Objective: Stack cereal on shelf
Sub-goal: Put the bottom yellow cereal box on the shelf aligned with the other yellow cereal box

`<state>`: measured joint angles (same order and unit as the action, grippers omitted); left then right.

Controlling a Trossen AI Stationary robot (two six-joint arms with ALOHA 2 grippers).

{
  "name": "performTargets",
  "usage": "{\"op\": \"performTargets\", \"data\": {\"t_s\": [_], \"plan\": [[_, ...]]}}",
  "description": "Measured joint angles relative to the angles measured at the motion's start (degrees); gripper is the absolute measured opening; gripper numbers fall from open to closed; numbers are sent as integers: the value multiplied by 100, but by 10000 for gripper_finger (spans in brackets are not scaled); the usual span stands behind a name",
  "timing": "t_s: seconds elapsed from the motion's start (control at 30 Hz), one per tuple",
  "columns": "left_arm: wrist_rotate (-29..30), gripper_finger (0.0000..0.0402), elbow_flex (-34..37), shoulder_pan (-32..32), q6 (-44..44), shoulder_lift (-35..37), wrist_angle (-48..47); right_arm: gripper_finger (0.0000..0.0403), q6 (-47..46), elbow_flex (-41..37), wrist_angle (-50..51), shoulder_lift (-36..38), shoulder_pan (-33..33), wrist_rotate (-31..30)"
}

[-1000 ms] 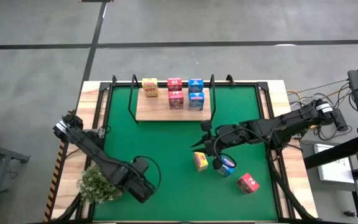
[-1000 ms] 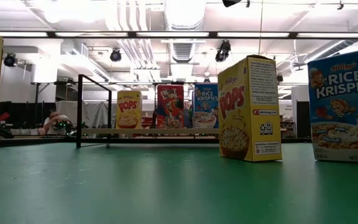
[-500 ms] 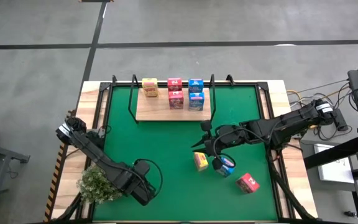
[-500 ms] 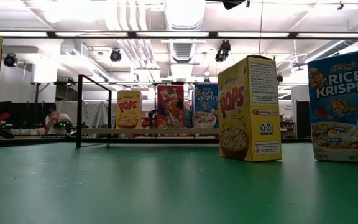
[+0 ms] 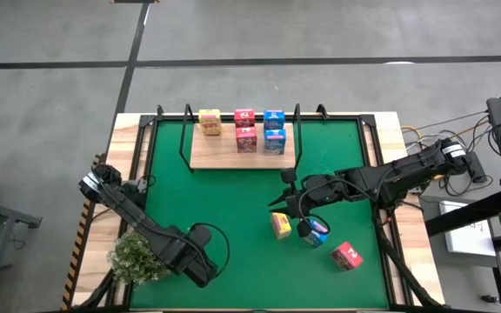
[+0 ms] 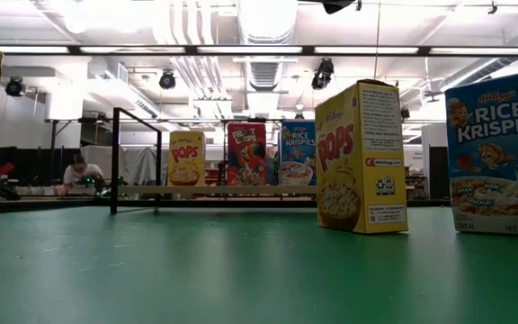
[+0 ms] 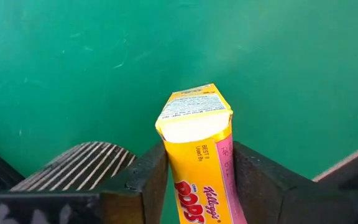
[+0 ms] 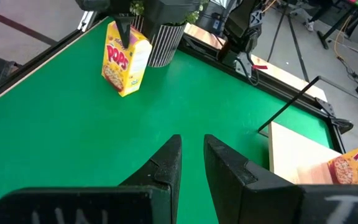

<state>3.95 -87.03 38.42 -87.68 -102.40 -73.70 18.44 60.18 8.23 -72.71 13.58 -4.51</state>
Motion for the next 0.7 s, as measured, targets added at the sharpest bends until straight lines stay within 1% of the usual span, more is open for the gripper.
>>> {"op": "performTargets", "data": {"t_s": [0.1,0.17,0.23,0.3,0.37,0.5,0.6,0.7], "plan": [[95,144,-214,-82,653,-1,4,59,18,0,0,0,0,0],[141,143,-460,-153,1316,-1,8,59,54,0,2,0,0,0],[151,145,-765,-239,2126,-1,11,59,63,0,17,0,0,0],[167,146,-1062,-333,3117,-1,6,59,61,0,70,0,0,-1],[308,146,-1329,-442,4077,-1,-87,59,64,0,117,0,0,-1],[801,146,-1686,-791,5707,1,-648,59,69,-2,177,0,0,-2],[1070,146,-1770,-1158,6672,1,-1102,59,77,-2,190,0,0,-2],[1204,146,-1798,-1627,7540,1,-1433,59,98,-2,195,0,0,-1]]}}
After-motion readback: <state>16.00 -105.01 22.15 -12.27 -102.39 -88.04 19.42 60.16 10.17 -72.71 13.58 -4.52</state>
